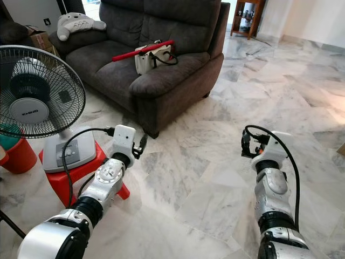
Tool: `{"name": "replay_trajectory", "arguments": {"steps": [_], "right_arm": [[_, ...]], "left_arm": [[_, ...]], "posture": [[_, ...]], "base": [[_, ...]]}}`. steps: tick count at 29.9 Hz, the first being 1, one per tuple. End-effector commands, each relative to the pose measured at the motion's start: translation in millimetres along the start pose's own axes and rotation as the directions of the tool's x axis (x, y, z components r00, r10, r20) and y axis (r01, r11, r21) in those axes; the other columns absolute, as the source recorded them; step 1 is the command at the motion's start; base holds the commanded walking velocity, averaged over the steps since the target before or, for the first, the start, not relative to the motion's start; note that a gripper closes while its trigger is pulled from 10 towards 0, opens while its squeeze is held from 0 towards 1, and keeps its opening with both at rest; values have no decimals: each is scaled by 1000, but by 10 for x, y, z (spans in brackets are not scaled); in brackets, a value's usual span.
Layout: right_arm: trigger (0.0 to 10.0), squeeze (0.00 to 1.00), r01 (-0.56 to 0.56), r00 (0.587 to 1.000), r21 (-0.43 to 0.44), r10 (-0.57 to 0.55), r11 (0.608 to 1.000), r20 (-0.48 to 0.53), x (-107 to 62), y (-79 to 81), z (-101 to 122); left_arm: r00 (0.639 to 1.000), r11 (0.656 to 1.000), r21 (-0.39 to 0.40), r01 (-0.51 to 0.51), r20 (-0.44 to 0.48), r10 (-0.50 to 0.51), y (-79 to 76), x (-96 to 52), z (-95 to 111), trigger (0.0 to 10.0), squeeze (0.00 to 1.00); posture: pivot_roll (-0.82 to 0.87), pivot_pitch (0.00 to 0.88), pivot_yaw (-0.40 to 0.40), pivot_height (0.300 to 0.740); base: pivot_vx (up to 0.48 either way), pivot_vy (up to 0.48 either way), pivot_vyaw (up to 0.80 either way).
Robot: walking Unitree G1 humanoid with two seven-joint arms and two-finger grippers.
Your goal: Picking trash to rubbish bin
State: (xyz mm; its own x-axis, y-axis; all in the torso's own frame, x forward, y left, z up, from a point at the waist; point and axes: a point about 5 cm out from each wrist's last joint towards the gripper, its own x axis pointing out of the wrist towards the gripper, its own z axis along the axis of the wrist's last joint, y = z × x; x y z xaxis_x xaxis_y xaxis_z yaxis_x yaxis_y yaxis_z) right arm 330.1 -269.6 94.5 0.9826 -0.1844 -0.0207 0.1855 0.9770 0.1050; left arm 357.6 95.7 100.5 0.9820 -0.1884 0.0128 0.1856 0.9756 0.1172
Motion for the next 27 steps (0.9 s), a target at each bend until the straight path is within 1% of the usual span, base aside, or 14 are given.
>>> {"name": "replay_trajectory", "arguments": {"steps": [1, 5, 10, 11, 14, 16, 17, 20, 21, 22, 23, 25, 26, 27], "right_arm": [[10000, 0, -5, 1000, -5, 5, 1000, -5, 1, 8, -7], [10000, 0, -49, 998, -28, 48, 998, -38, -50, 35, -99], [10000, 0, -112, 992, -50, 109, 992, -59, -32, 110, -104], [10000, 0, -125, 990, -56, 121, 991, -66, -22, 125, -101], [10000, 0, -162, 984, -66, 156, 985, -84, 32, 193, -70], [10000, 0, -192, 978, -72, 185, 979, -96, 79, 270, -41], [10000, 0, -217, 972, -74, 210, 973, -102, 119, 344, -13], [10000, 0, -225, 971, -74, 217, 972, -104, 130, 363, -4], [10000, 0, -257, 962, -76, 248, 963, -115, 155, 446, 8], [10000, 0, -318, 943, -95, 304, 943, -139, 186, 586, 19], [10000, 0, -318, 943, -95, 304, 943, -139, 186, 586, 19], [10000, 0, -372, 923, -102, 356, 923, -145, 202, 711, 38], [10000, 0, -372, 923, -102, 356, 923, -145, 202, 711, 38], [10000, 0, -397, 913, -102, 381, 912, -146, 205, 781, 40]], "left_arm": [[1000, 1000, -12, -23, -3, 23, 32, -18, -26, 10000, 0], [998, 998, -33, -56, -5, 55, 32, -137, -146, 10000, 0], [995, 994, -49, -96, -33, 94, 36, -265, -295, 10000, 0], [994, 993, -53, -106, -40, 104, 32, -285, -321, 10000, 0], [989, 988, -58, -145, -46, 142, 51, -341, -368, 10000, 0], [983, 982, -64, -180, -46, 177, 86, -379, -389, 10000, 0], [977, 975, -69, -211, -44, 209, 120, -411, -403, 10000, 0], [975, 973, -71, -221, -43, 218, 129, -421, -406, 10000, 0], [968, 966, -77, -248, -46, 245, 153, -455, -430, 10000, 0], [956, 953, -80, -292, -58, 288, 179, -526, -487, 10000, 0], [956, 953, -80, -292, -58, 288, 179, -526, -487, 10000, 0], [943, 939, -93, -330, -72, 324, 195, -600, -541, 10000, 0], [943, 939, -93, -330, -72, 324, 195, -600, -541, 10000, 0], [941, 937, -90, -337, -74, 331, 199, -639, -562, 10000, 0]], "posture": [[-212, 0, -8, 740], [-184, 0, -55, 740], [-154, 0, -115, 740], [-133, 0, -139, 740], [-100, 0, -171, 740], [-70, 0, -196, 740], [-52, 0, -212, 740], [-52, 0, -212, 740], [-3, 0, -277, 740], [7, 0, -304, 740], [7, 0, -304, 740], [23, 0, -344, 740], [23, 0, -344, 740], [10, 0, -338, 740]], "base": [[0, 0, 0], [0, 0, 0], [0, 0, 0], [0, 0, 0], [0, 0, 0], [0, 0, 0], [0, 0, 0], [0, 0, 0], [0, 0, 0], [0, 0, 0], [0, 0, 0], [0, 0, 0], [0, 0, 0], [0, 0, 0]]}}
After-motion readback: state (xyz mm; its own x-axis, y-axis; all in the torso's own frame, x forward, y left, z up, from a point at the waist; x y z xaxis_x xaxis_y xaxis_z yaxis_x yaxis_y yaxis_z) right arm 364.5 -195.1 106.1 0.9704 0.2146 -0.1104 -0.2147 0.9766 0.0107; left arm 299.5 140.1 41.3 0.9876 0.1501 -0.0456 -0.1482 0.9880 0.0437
